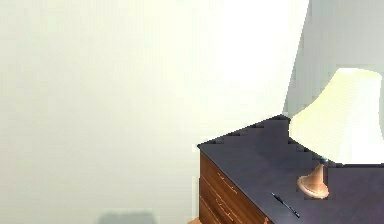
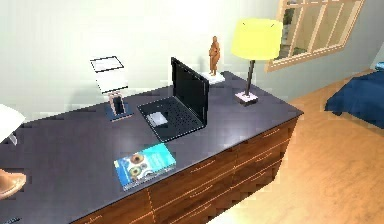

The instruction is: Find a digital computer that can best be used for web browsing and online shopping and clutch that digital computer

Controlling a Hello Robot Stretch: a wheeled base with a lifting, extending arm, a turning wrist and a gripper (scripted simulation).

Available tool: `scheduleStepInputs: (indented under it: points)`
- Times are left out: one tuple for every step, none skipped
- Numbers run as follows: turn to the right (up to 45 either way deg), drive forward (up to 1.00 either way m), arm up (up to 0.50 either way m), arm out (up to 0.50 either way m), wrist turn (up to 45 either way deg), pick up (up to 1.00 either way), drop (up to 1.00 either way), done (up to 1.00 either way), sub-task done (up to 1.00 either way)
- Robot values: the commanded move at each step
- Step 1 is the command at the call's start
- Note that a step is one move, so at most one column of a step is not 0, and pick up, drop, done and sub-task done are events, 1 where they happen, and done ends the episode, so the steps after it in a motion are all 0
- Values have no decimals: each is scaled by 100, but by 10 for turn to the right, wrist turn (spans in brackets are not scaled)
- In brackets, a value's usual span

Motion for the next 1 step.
scheduleStepInputs:
  points:
    - [0,0,32,0,0,0,0,0,0]
